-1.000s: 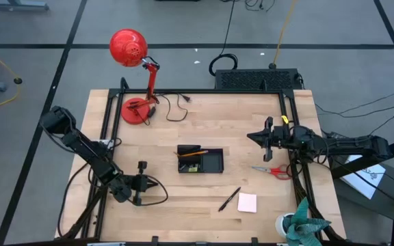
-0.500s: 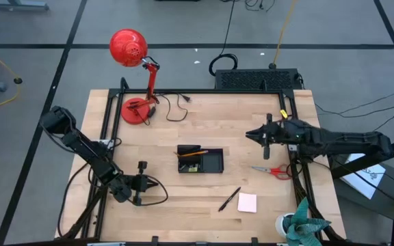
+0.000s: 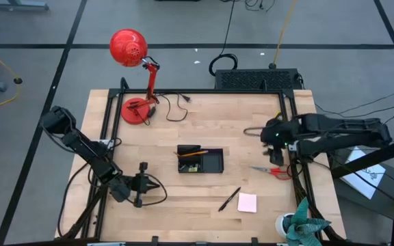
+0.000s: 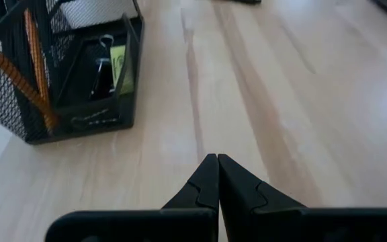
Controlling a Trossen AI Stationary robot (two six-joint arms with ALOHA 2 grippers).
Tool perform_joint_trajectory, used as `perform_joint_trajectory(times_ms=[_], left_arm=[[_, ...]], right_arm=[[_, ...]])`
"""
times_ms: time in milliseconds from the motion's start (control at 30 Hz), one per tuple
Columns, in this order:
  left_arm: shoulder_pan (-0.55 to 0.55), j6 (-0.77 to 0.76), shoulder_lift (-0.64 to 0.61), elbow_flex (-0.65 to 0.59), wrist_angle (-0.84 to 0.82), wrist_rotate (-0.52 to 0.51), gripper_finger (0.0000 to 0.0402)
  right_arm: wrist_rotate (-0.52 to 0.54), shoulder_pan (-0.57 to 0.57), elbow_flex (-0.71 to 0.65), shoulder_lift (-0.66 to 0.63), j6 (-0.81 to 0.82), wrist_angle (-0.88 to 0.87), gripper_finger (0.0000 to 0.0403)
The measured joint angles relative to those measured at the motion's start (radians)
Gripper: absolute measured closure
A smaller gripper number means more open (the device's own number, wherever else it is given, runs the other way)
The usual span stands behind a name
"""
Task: Pick and place office supplies into organizer
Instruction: Put the scissors into the top left section of the desk organizer
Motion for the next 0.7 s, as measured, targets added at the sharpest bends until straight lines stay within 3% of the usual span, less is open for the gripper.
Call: perform_joint_trajectory(times_ms=[267, 700], left_arm=[[0.0, 0.015, 0.0, 0.0, 0.057, 0.0, 0.0396], [0.0, 0.01, 0.0, 0.0, 0.058, 0.0, 0.0396]], right_arm=[[-0.079, 0.168, -0.023, 0.13, 0.168, -0.222, 0.0242], [-0.106, 0.392, -0.226, 0.198, 0.402, -0.034, 0.0245]])
